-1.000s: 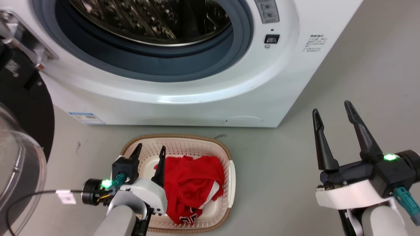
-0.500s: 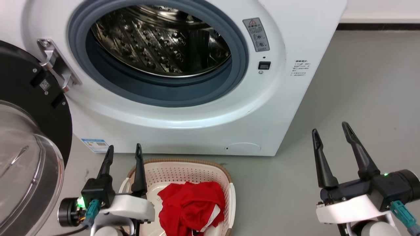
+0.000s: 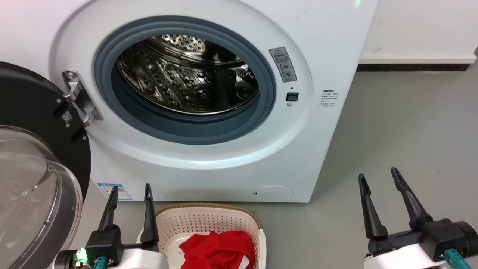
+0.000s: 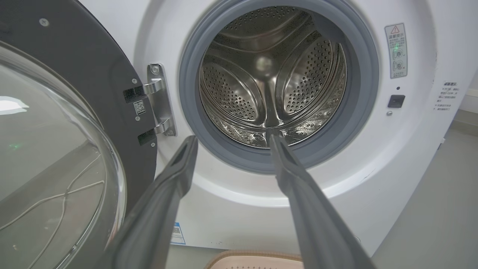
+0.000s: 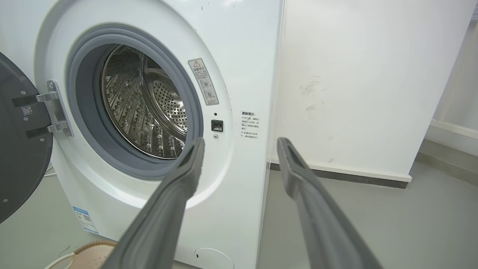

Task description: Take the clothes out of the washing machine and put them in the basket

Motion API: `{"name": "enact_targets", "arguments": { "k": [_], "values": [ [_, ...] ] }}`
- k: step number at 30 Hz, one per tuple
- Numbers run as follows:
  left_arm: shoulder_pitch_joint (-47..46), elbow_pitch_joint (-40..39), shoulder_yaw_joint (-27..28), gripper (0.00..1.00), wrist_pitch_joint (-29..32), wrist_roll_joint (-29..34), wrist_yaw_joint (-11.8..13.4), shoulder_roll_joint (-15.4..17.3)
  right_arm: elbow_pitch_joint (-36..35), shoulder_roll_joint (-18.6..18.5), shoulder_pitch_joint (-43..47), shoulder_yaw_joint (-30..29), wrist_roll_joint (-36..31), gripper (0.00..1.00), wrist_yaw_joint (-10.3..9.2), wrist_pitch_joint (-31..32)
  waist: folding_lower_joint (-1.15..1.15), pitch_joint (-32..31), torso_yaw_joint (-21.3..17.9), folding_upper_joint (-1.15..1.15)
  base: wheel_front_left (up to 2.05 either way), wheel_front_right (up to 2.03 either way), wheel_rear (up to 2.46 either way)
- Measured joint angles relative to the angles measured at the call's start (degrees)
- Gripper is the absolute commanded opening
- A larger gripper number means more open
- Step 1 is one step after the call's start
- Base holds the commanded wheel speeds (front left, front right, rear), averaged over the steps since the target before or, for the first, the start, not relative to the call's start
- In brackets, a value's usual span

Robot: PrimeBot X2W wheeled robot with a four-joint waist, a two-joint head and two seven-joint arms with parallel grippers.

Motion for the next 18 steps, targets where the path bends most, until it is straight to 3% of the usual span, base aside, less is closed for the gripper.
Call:
{"name": "enact_targets", "arguments": {
  "k": [18],
  "values": [
    [2.5,-0.1,1.8,1.0,0.0,-0.1,-1.6,-0.6,1.3,0.0,2.7,-0.3,1.2,1.0,0.0,0.0,0.0,-2.8,-0.4,0.0,0.0,0.0,0.0]
  ]
}}
